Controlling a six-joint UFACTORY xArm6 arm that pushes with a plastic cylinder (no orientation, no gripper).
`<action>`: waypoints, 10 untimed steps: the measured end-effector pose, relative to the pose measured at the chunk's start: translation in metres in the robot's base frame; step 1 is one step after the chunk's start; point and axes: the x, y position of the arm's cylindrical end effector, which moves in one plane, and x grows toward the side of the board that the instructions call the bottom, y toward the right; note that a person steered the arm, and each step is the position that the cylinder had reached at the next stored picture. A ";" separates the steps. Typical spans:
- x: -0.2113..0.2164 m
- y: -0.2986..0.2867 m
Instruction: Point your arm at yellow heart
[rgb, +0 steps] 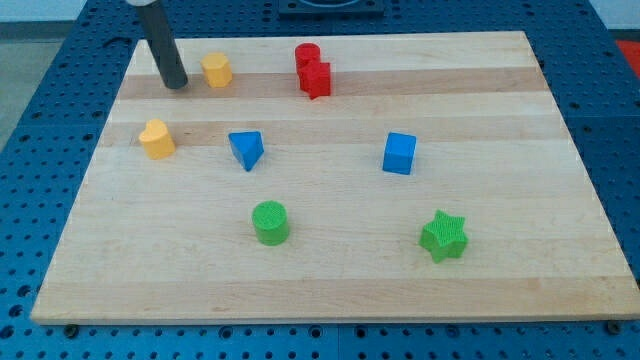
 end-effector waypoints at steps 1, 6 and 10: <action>-0.017 0.043; 0.039 -0.088; 0.179 -0.046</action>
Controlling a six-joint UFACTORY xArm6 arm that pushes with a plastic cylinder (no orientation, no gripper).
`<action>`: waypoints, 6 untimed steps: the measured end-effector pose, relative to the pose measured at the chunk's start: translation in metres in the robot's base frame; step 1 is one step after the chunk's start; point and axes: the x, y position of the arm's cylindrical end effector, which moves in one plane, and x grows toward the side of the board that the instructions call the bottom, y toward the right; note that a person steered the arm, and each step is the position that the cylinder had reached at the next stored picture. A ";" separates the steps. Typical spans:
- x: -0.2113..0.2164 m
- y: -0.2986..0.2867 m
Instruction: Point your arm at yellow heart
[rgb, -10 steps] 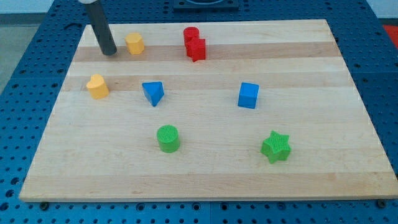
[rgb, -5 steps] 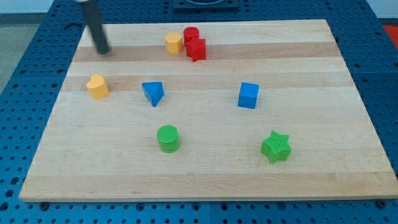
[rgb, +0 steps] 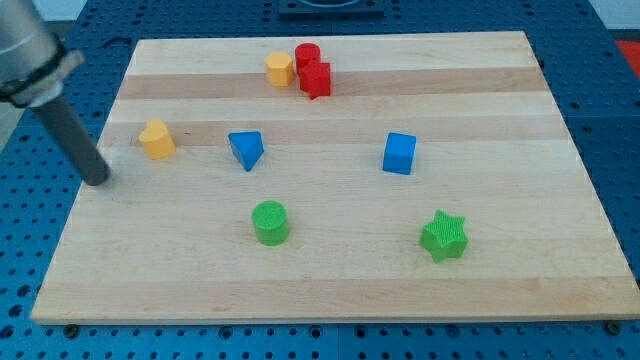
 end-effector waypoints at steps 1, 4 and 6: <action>-0.024 0.055; -0.005 -0.037; -0.055 0.079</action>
